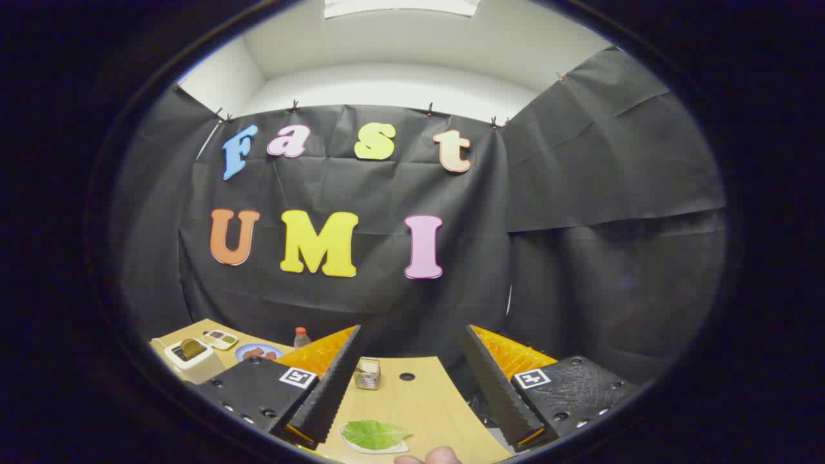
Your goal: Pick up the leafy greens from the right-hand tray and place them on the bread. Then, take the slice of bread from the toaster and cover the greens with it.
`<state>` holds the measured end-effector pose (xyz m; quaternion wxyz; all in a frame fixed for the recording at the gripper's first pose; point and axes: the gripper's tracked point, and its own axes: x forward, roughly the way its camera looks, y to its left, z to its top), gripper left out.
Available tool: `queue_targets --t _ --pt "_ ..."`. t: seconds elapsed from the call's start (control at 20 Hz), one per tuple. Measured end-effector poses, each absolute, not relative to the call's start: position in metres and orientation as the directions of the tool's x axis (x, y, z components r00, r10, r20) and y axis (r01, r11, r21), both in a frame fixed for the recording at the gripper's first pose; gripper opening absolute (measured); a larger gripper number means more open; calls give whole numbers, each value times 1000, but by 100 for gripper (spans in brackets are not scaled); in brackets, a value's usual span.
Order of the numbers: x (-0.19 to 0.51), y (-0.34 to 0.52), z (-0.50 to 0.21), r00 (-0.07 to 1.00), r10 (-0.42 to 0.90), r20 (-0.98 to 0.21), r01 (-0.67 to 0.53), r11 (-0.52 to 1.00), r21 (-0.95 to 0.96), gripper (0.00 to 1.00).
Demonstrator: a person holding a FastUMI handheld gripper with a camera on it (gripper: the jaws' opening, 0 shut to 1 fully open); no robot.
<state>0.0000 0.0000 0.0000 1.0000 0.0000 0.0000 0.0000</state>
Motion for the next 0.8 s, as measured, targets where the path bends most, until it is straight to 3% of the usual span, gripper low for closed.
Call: queue_targets --t 0.8 --pt "16 7 -16 997 69 -29 -69 998 0 95"
